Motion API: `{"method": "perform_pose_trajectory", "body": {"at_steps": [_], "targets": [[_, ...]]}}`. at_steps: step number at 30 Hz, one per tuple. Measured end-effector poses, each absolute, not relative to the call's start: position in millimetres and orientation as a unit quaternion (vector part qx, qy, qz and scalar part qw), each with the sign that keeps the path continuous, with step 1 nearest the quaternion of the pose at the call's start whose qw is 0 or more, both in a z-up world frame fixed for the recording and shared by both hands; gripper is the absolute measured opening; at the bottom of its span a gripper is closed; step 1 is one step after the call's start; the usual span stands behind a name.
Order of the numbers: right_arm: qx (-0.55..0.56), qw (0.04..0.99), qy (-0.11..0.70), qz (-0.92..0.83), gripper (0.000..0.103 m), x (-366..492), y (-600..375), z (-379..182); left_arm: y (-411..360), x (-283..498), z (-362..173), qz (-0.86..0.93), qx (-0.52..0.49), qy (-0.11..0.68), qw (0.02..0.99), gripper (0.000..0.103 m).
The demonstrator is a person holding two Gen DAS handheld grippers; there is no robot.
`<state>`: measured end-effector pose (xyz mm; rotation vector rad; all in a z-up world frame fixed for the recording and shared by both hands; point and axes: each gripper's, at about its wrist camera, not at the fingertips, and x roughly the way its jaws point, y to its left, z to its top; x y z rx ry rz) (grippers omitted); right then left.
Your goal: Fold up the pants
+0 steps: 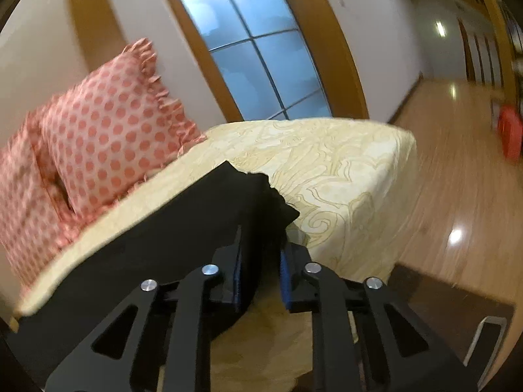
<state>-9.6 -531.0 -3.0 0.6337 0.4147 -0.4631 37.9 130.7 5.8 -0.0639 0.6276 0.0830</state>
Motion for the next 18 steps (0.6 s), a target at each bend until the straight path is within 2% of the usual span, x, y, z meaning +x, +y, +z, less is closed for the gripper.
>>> {"method": "perform_pose_trajectory", "body": {"at_steps": [7, 12, 15, 18], "targets": [[0.284, 0.933, 0.167, -0.146, 0.009, 14, -491, 43, 131, 37, 6, 0.041, -0.034, 0.307, 0.95, 0.101], [0.253, 0.957, 0.144, 0.01, 0.009, 55, -404, 93, 132, 37, 6, 0.042, -0.034, 0.303, 0.951, 0.101], [0.233, 0.951, 0.16, 0.129, 0.009, 78, -329, 103, 131, 37, 6, 0.044, -0.035, 0.303, 0.951, 0.101], [0.207, 0.925, 0.213, 0.235, 0.009, 90, -251, 85, 131, 37, 6, 0.044, -0.035, 0.302, 0.952, 0.101]]}}
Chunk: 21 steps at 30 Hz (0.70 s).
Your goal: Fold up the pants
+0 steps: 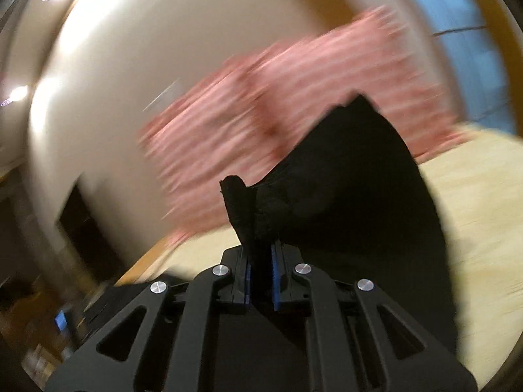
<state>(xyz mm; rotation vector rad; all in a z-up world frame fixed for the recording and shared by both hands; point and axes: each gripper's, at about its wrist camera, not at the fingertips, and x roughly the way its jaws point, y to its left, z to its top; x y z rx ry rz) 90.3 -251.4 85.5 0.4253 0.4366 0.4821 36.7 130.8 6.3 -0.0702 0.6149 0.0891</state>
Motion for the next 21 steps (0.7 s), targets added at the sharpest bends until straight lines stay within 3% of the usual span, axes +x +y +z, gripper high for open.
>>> {"method": "perform_pose_trajectory", "body": {"at_steps": [5, 13, 17, 21], "targets": [[0.134, 0.882, 0.354, 0.28, 0.009, 98, -166, 13, 130, 36, 6, 0.044, -0.034, 0.302, 0.952, 0.101], [0.16, 0.897, 0.279, 0.303, 0.009, 89, -166, 54, 130, 36, 6, 0.044, -0.033, 0.299, 0.953, 0.101], [0.113, 0.885, 0.298, 0.339, 0.009, 85, -128, 46, 130, 36, 6, 0.045, -0.034, 0.299, 0.953, 0.101], [0.135, 0.878, 0.299, 0.347, 0.009, 83, -112, 40, 129, 36, 6, 0.046, -0.034, 0.299, 0.953, 0.101]]}}
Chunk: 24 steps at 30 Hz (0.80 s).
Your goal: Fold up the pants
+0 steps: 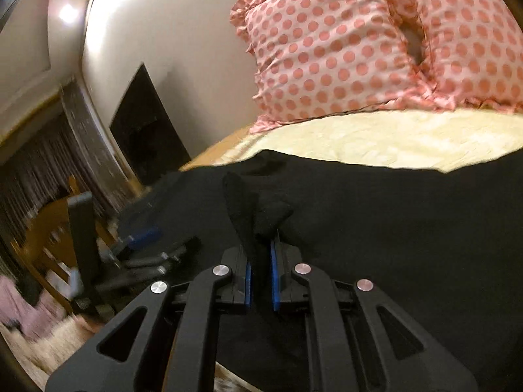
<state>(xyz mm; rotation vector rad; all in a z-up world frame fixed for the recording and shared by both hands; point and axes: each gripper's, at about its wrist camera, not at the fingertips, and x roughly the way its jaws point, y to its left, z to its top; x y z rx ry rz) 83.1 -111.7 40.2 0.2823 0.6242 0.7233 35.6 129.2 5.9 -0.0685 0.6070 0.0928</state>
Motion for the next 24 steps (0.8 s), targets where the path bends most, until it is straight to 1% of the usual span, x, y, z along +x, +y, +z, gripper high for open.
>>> {"method": "perform_pose_trajectory", "body": {"at_steps": [2, 4, 6, 10, 13, 15, 16, 17, 18, 19, 20, 22, 23, 24], "targets": [[0.108, 0.886, 0.304, 0.334, 0.009, 85, -103, 37, 129, 36, 6, 0.047, -0.033, 0.299, 0.953, 0.101], [0.145, 0.881, 0.308, 0.33, 0.009, 90, -110, 34, 129, 35, 6, 0.045, -0.033, 0.298, 0.953, 0.101], [0.148, 0.88, 0.304, 0.333, 0.009, 89, -110, 37, 129, 36, 6, 0.046, -0.033, 0.298, 0.953, 0.101], [0.073, 0.885, 0.3, 0.349, 0.009, 71, -94, 33, 129, 35, 6, 0.046, -0.033, 0.298, 0.953, 0.101], [0.047, 0.889, 0.295, 0.346, 0.009, 65, -90, 29, 129, 36, 6, 0.046, -0.033, 0.297, 0.953, 0.101], [0.002, 0.889, 0.306, 0.341, 0.013, 61, -81, 25, 129, 36, 6, 0.045, -0.032, 0.297, 0.953, 0.101], [-0.017, 0.89, 0.302, 0.341, 0.016, 56, -78, 26, 129, 36, 6, 0.043, -0.033, 0.298, 0.953, 0.101], [-0.026, 0.887, 0.301, 0.349, 0.036, 52, -76, 27, 131, 36, 8, 0.035, -0.038, 0.299, 0.953, 0.101], [-0.029, 0.874, 0.303, 0.379, 0.064, 47, -74, 32, 134, 34, 10, 0.027, -0.048, 0.299, 0.953, 0.101], [-0.022, 0.863, 0.297, 0.409, 0.072, 40, -74, 37, 138, 32, 14, 0.015, -0.066, 0.298, 0.952, 0.101], [-0.008, 0.858, 0.278, 0.432, 0.073, 33, -77, 45, 142, 29, 17, 0.003, -0.084, 0.294, 0.952, 0.101], [-0.001, 0.876, 0.24, 0.419, 0.073, 30, -85, 58, 151, 22, 25, -0.013, -0.115, 0.281, 0.953, 0.101], [-0.004, 0.89, 0.231, 0.394, 0.072, 33, -88, 61, 154, 18, 29, -0.013, -0.124, 0.273, 0.954, 0.101], [-0.007, 0.9, 0.231, 0.37, 0.069, 37, -89, 61, 159, 14, 34, -0.006, -0.129, 0.264, 0.956, 0.101]]}}
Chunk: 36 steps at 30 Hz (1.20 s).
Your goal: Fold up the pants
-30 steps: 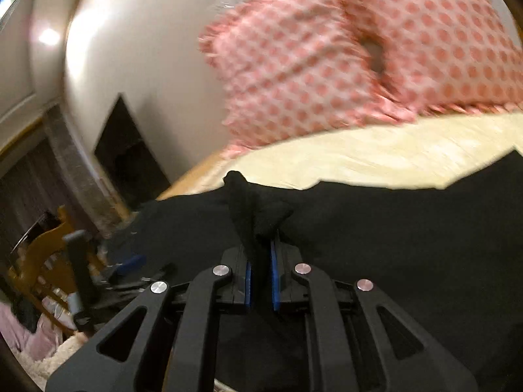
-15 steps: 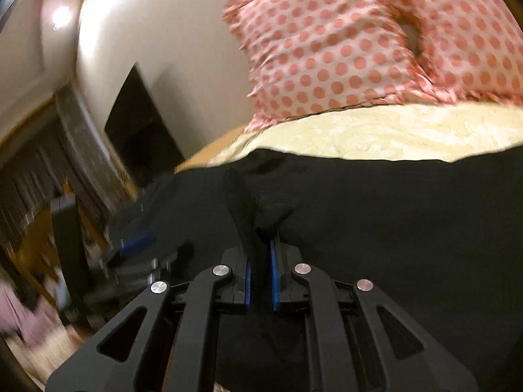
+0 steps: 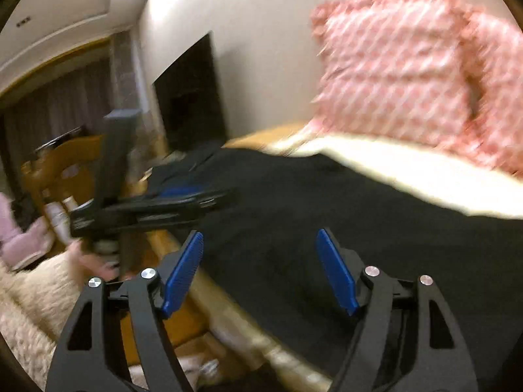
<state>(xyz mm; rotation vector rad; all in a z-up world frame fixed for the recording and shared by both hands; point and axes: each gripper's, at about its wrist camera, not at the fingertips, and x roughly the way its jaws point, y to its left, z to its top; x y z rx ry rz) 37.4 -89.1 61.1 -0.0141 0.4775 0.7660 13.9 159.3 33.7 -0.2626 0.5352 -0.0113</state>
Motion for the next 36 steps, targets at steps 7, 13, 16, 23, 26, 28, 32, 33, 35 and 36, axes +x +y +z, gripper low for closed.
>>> {"method": "perform_pose_trajectory", "body": {"at_steps": [7, 13, 16, 23, 26, 28, 32, 33, 35, 36], "targets": [[-0.08, 0.908, 0.305, 0.276, 0.063, 60, -73, 28, 206, -8, 51, 0.078, -0.162, 0.232, 0.956, 0.101], [-0.059, 0.903, 0.314, 0.288, 0.062, 62, -82, 23, 280, -33, 51, 0.135, -0.273, 0.214, 0.928, 0.101], [-0.069, 0.904, 0.308, 0.288, 0.062, 61, -80, 23, 314, -46, 49, 0.147, -0.335, 0.193, 0.91, 0.101], [-0.066, 0.903, 0.307, 0.292, 0.063, 61, -80, 23, 359, -56, 27, 0.122, -0.445, 0.19, 0.867, 0.1], [-0.065, 0.903, 0.306, 0.293, 0.063, 60, -80, 23, 352, -54, 31, 0.117, -0.431, 0.189, 0.874, 0.098], [-0.066, 0.903, 0.305, 0.293, 0.063, 60, -80, 23, 348, -47, 34, 0.106, -0.425, 0.197, 0.877, 0.088], [-0.066, 0.904, 0.305, 0.294, 0.063, 60, -80, 23, 349, -37, 28, 0.095, -0.444, 0.213, 0.865, 0.083], [-0.066, 0.904, 0.305, 0.294, 0.063, 60, -80, 23, 350, -37, 24, 0.098, -0.45, 0.219, 0.86, 0.083], [-0.066, 0.904, 0.305, 0.294, 0.063, 61, -81, 23, 351, -37, 19, 0.101, -0.457, 0.223, 0.855, 0.081], [-0.066, 0.904, 0.305, 0.294, 0.063, 61, -81, 23, 351, -39, 17, 0.105, -0.461, 0.225, 0.852, 0.079]]}}
